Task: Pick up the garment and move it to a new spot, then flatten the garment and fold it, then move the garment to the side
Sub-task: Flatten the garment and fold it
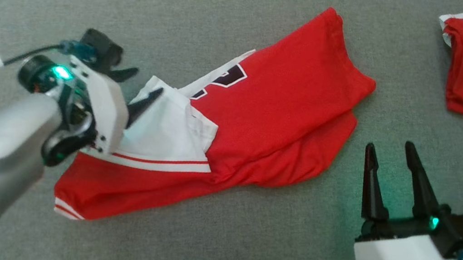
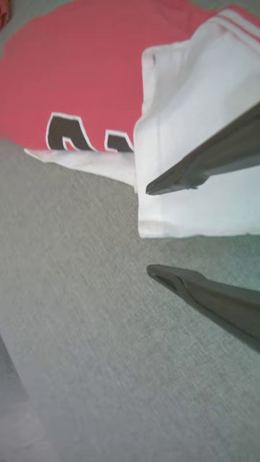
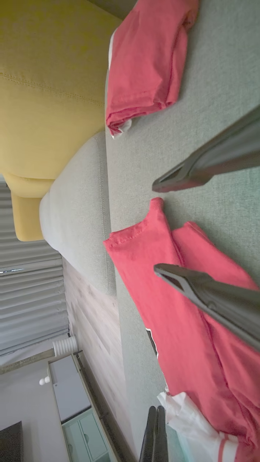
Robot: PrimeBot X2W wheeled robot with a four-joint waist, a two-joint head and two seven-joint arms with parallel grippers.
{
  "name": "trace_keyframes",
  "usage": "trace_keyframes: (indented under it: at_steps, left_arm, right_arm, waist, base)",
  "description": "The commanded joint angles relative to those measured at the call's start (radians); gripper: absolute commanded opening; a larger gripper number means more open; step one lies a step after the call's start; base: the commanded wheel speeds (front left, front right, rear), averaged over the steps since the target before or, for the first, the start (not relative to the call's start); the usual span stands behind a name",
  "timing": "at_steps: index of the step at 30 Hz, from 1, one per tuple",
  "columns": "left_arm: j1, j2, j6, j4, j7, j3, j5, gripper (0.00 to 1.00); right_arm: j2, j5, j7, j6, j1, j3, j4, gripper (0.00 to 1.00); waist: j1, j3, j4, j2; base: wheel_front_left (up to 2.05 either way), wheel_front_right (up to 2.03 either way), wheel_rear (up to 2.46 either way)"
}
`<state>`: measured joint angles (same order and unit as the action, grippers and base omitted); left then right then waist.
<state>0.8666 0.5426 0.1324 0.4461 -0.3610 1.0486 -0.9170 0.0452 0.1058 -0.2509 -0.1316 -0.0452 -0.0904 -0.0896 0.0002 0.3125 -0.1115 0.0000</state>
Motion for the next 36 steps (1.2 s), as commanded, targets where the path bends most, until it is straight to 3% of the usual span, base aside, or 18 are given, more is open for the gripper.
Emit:
trace_keyframes:
  at_steps: [1,8,15,17,18,19,20,25,36]
  left_arm:
    - [0.070,0.048,-0.002,-0.007,0.001,-0.035,-0.017,1.00]
    - [0.102,0.059,-0.002,0.008,-0.008,0.051,-0.114,1.00]
    - [0.149,0.071,-0.002,0.015,0.047,0.124,-0.140,0.99]
    - [0.160,0.068,-0.002,0.021,0.060,0.141,-0.157,0.82]
    - [0.163,0.067,-0.002,0.024,0.065,0.149,-0.167,0.68]
    - [0.167,0.065,-0.002,0.027,0.067,0.157,-0.176,0.46]
    - [0.171,0.064,-0.002,0.029,0.069,0.164,-0.185,0.43]
    - [0.182,0.060,-0.002,0.039,0.076,0.192,-0.220,0.01]
    - [0.214,0.064,-0.002,0.001,0.291,0.225,-0.160,0.00]
  right_arm:
    - [0.005,0.002,-0.011,0.001,-0.029,-0.020,0.035,1.00]
    - [0.005,0.007,-0.011,0.001,-0.036,-0.011,0.037,1.00]
    - [0.005,0.011,-0.011,0.001,-0.047,-0.013,0.038,1.00]
    - [0.005,0.009,-0.011,0.001,-0.051,-0.015,0.037,1.00]
    - [0.005,0.008,-0.011,0.001,-0.051,-0.015,0.037,1.00]
    - [0.005,0.007,-0.011,0.001,-0.051,-0.014,0.037,1.00]
    - [0.005,0.006,-0.011,0.001,-0.050,-0.012,0.038,1.00]
    - [0.005,0.000,-0.011,0.001,-0.046,-0.005,0.038,1.00]
    - [0.012,0.007,-0.011,0.001,-0.045,-0.004,0.001,1.00]
  waist:
    - [-0.0002,0.009,-0.009,0.0000]
    - [-0.0002,0.018,-0.015,0.0000]
    - [-0.0002,0.034,-0.015,0.0000]
    - [-0.0002,0.037,-0.015,0.0000]
    - [-0.0002,0.038,-0.015,0.0000]
    - [-0.0002,0.038,-0.014,0.0000]
    - [-0.0002,0.039,-0.013,0.0000]
    - [-0.0002,0.037,-0.008,0.0000]
    - [-0.0002,-0.027,0.048,0.0000]
  base:
    - [0.00,0.00,0.00]
    - [0.00,0.00,0.00]
    - [0.00,0.00,0.00]
    - [0.00,0.00,0.00]
    - [0.00,0.00,0.00]
    - [0.00,0.00,0.00]
    - [0.00,0.00,0.00]
    - [0.00,0.00,0.00]
    - [0.00,0.00,0.00]
